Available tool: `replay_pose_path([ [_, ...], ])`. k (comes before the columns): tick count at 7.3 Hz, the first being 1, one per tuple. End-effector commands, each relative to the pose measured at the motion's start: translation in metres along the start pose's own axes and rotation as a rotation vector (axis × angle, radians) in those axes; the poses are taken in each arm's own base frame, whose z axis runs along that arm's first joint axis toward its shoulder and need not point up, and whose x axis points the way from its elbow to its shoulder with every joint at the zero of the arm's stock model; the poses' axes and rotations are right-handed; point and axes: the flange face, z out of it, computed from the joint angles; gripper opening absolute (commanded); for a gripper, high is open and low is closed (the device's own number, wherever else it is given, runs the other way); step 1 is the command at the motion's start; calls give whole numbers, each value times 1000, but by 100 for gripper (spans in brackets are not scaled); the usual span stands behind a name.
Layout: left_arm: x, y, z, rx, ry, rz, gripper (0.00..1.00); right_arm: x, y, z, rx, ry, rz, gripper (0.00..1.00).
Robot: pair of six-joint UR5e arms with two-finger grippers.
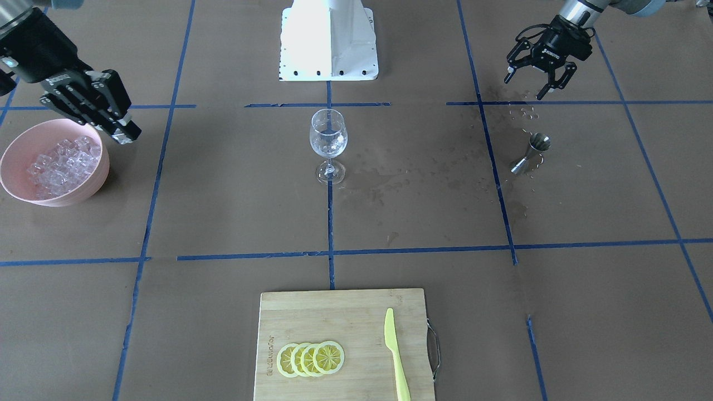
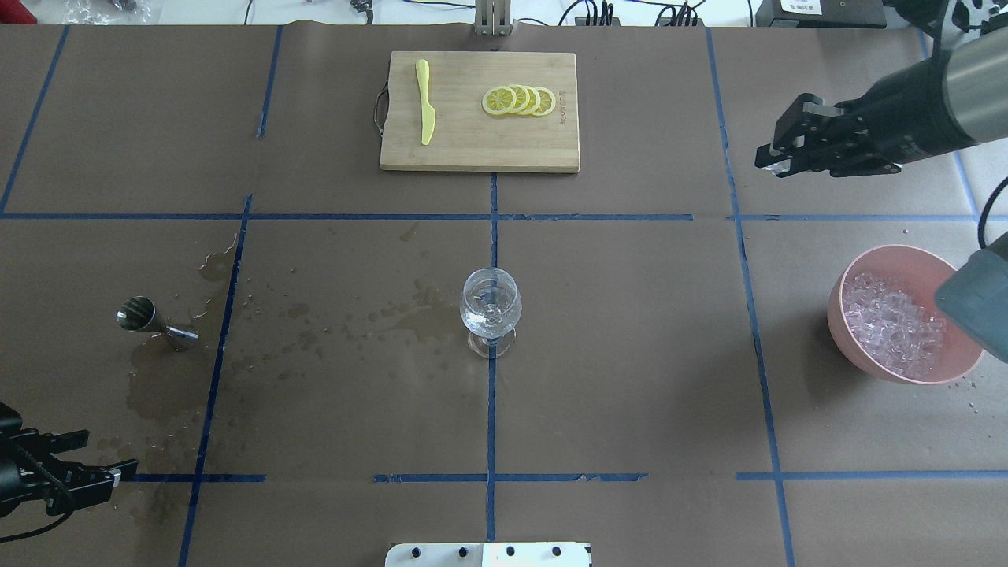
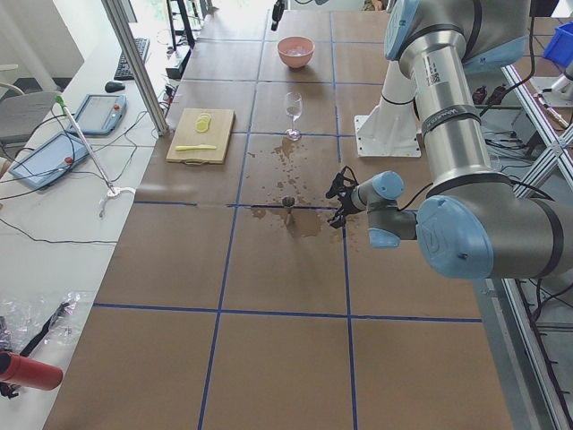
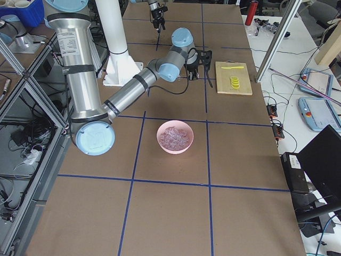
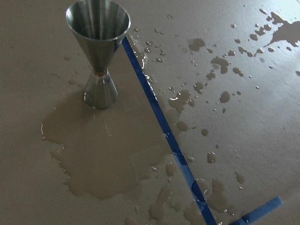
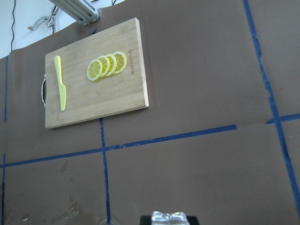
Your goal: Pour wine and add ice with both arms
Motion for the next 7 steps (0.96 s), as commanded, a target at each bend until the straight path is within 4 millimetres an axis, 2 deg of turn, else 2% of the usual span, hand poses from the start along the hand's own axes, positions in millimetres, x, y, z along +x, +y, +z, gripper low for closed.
replay_pose_path([
  [1, 20, -44, -37, -175, -33, -83, 100, -70, 26, 18, -67, -21, 20, 0],
  [2, 40, -66, -52, -237, -44, -110, 100, -84, 41, 29, -72, -27, 3, 0],
  [4, 52, -71, -51, -327, -18, -137, 100, -114, 89, 69, -75, -22, -31, 0],
  [5, 62, -76, -62, -357, 4, -147, 100, -127, 110, 84, -80, -24, -45, 0],
  [6, 69, -81, -68, -362, -3, -149, 100, -137, 127, 97, -82, -23, -65, 0],
  [7, 74, -85, -74, -370, -19, -132, 100, -149, 135, 108, -83, -24, -73, 0],
])
